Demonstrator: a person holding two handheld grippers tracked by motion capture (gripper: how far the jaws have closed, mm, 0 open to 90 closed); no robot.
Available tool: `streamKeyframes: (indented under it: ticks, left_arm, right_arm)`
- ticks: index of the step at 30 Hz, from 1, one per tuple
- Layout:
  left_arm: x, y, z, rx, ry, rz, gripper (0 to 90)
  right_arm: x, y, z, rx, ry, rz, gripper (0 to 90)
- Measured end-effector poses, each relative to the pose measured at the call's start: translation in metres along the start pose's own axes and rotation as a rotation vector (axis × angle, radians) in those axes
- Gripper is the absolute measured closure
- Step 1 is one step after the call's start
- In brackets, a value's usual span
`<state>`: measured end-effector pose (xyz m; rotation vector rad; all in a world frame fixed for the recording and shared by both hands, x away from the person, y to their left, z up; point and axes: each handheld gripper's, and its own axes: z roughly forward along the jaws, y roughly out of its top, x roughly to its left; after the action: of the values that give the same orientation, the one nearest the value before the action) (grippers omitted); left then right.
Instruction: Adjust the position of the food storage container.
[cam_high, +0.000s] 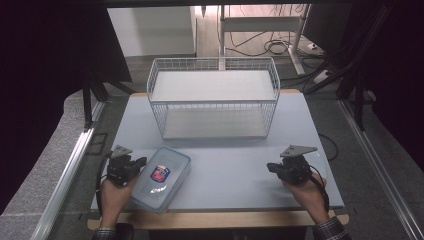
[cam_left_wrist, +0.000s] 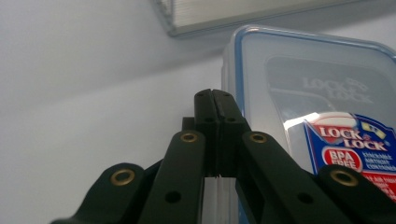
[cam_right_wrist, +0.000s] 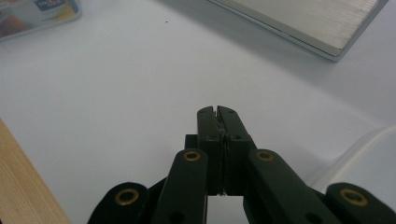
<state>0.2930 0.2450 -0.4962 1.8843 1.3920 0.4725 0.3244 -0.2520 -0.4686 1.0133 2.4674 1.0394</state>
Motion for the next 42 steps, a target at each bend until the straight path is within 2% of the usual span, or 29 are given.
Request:
streamKeyframes:
  ticks: [1, 2, 3, 4, 5, 6, 7, 8, 9, 10, 12, 13, 14, 15, 16, 20, 21, 23, 26, 27, 28, 29, 32, 33, 37, 39, 42]
  left_arm:
    - [-0.004, 0.004, 0.005, 0.01, -0.001, 0.018, 90.0]
    - [-0.004, 0.004, 0.005, 0.01, -0.001, 0.018, 90.0]
    - [-0.013, 0.01, 0.014, 0.036, -0.015, 0.058, 90.0]
    - [-0.013, 0.01, 0.014, 0.036, -0.015, 0.058, 90.0]
    - [-0.017, 0.012, 0.015, 0.018, -0.02, 0.087, 90.0]
    - [-0.017, 0.012, 0.015, 0.018, -0.02, 0.087, 90.0]
    - [-0.014, 0.012, 0.007, -0.02, -0.022, 0.063, 90.0]
    - [-0.014, 0.012, 0.007, -0.02, -0.022, 0.063, 90.0]
    - [-0.012, 0.008, -0.007, -0.053, -0.017, 0.046, 90.0]
    - [-0.012, 0.008, -0.007, -0.053, -0.017, 0.046, 90.0]
    - [-0.009, -0.001, -0.022, -0.078, -0.032, 0.02, 90.0]
    - [-0.01, -0.014, -0.037, -0.09, -0.045, 0.003, 90.0]
    - [-0.01, -0.014, -0.037, -0.09, -0.045, 0.003, 90.0]
    - [-0.011, -0.02, -0.044, -0.095, -0.05, -0.003, 90.0]
    - [-0.015, -0.032, -0.06, -0.114, -0.044, -0.006, 90.0]
    - [-0.03, -0.053, -0.078, -0.118, -0.051, 0.008, 90.0]
    - [-0.03, -0.053, -0.078, -0.118, -0.051, 0.008, 90.0]
    - [-0.038, -0.064, -0.08, -0.104, -0.063, 0.003, 90.0]
    - [-0.044, -0.074, -0.08, -0.075, -0.08, -0.009, 89.9]
    - [-0.045, -0.077, -0.081, -0.074, -0.078, -0.009, 89.9]
    - [-0.044, -0.081, -0.082, -0.054, -0.101, -0.022, 89.9]
    - [-0.045, -0.084, -0.083, -0.037, -0.097, -0.009, 89.8]
    - [-0.044, -0.089, -0.081, -0.03, -0.118, -0.001, 89.4]
    - [-0.043, -0.09, -0.081, -0.034, -0.123, -0.012, 89.4]
    - [-0.038, -0.09, -0.079, -0.053, -0.068, -0.016, 89.9]
    - [-0.036, -0.09, -0.077, -0.061, -0.06, -0.027, 89.9]
    - [-0.037, -0.087, -0.074, -0.067, -0.049, -0.023, 90.0]
  right_arm:
    - [0.0, 0.0, 0.0, 0.002, 0.002, -0.001, 88.8]
    - [0.001, 0.0, 0.001, 0.003, 0.001, -0.002, 88.8]
    - [0.001, 0.0, 0.002, 0.004, 0.002, -0.004, 88.8]
    - [0.001, 0.0, 0.002, 0.006, 0.003, -0.003, 88.8]
    - [0.002, 0.0, 0.002, 0.006, 0.004, -0.003, 88.7]
    - [0.002, 0.0, 0.002, 0.006, 0.004, -0.003, 88.7]
    - [0.002, 0.0, 0.001, 0.005, 0.006, -0.006, 88.7]
    - [0.002, 0.0, 0.001, 0.005, 0.006, -0.006, 88.7]
    - [0.002, 0.0, 0.0, 0.001, 0.006, -0.006, 88.7]
    - [0.002, 0.0, 0.0, 0.001, 0.006, -0.006, 88.7]
    - [0.003, 0.0, -0.001, -0.003, 0.004, -0.007, 88.6]
    - [0.003, 0.0, -0.001, -0.003, 0.003, -0.006, 88.6]
    - [0.003, 0.0, -0.001, -0.003, 0.003, -0.006, 88.6]
    - [0.003, 0.0, 0.0, -0.004, 0.004, -0.006, 88.6]
    - [0.003, 0.0, 0.001, 0.003, 0.003, -0.007, 88.5]
    - [0.005, 0.0, 0.002, 0.002, 0.003, -0.011, 88.4]
    - [0.005, 0.0, 0.002, 0.002, 0.003, -0.011, 88.4]
    - [0.006, 0.001, 0.002, 0.003, 0.002, -0.015, 88.2]
    - [0.007, 0.001, 0.002, 0.005, 0.0, -0.02, 88.1]
    - [0.008, 0.001, 0.002, 0.004, -0.001, -0.024, 88.1]
    - [0.008, 0.001, 0.001, 0.005, -0.002, -0.025, 88.0]
    - [0.009, 0.001, 0.001, 0.004, -0.003, -0.026, 87.8]
    - [0.01, 0.001, 0.001, 0.004, -0.004, -0.027, 87.7]
    - [0.011, 0.001, 0.002, 0.004, -0.003, -0.028, 87.7]
    - [0.014, 0.003, 0.007, 0.007, 0.001, -0.033, 87.7]
    - [0.015, 0.005, 0.008, 0.005, 0.007, -0.039, 88.0]
    - [0.017, 0.007, 0.011, 0.004, 0.009, -0.044, 89.6]
